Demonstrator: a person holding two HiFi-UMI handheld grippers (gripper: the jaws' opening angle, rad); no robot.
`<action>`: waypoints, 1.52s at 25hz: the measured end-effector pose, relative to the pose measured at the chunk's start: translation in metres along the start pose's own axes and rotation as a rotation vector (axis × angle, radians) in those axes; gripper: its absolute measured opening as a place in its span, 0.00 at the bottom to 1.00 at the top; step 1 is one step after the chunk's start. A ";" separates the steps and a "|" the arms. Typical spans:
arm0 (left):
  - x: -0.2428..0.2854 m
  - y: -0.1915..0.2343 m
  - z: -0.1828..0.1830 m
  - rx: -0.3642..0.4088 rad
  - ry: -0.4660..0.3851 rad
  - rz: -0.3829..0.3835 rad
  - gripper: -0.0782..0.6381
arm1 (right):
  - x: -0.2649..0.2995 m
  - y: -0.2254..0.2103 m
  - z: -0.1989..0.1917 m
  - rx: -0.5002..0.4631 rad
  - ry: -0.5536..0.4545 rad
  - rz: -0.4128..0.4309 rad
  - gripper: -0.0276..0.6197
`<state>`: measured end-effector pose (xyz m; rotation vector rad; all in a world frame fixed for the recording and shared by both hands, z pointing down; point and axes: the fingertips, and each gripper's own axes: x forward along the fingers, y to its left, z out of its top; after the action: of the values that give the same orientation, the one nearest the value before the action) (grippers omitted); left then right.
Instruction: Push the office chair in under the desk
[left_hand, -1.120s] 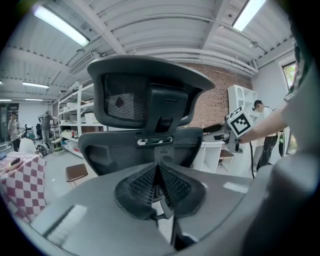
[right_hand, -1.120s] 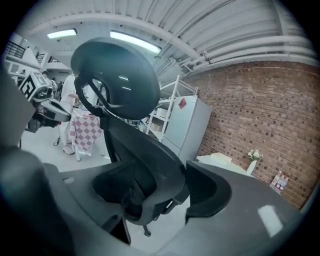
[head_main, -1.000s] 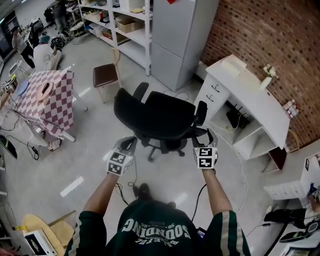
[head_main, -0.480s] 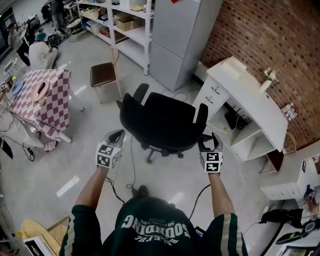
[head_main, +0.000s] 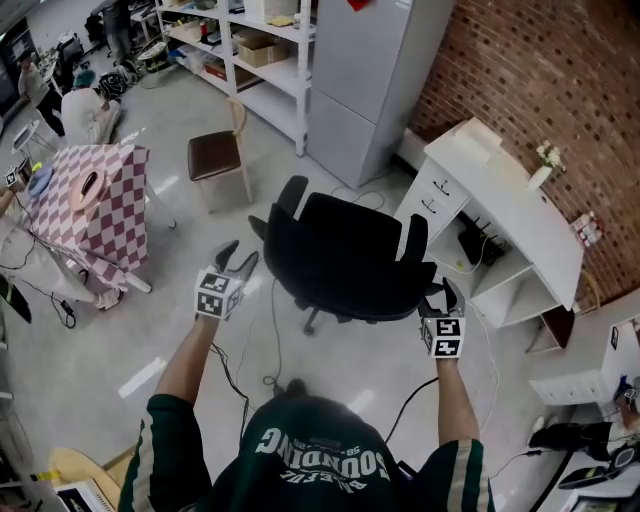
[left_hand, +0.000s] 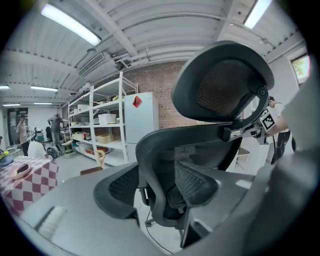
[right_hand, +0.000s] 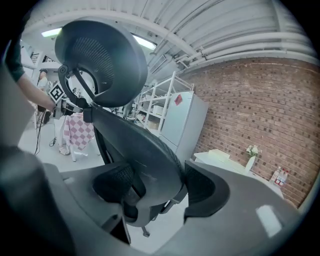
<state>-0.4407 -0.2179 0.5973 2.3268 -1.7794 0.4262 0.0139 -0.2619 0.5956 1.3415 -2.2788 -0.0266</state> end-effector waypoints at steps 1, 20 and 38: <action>0.005 0.005 0.001 0.001 -0.001 -0.005 0.44 | 0.000 0.000 0.000 0.006 -0.002 0.002 0.52; 0.071 0.023 0.006 0.047 0.003 -0.119 0.48 | 0.000 0.004 -0.010 0.169 0.034 0.003 0.52; 0.068 0.021 0.004 0.070 0.023 -0.119 0.47 | 0.010 -0.005 -0.013 0.000 0.123 -0.064 0.49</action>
<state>-0.4440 -0.2869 0.6156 2.4487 -1.6307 0.5019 0.0193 -0.2694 0.6097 1.3771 -2.1340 0.0336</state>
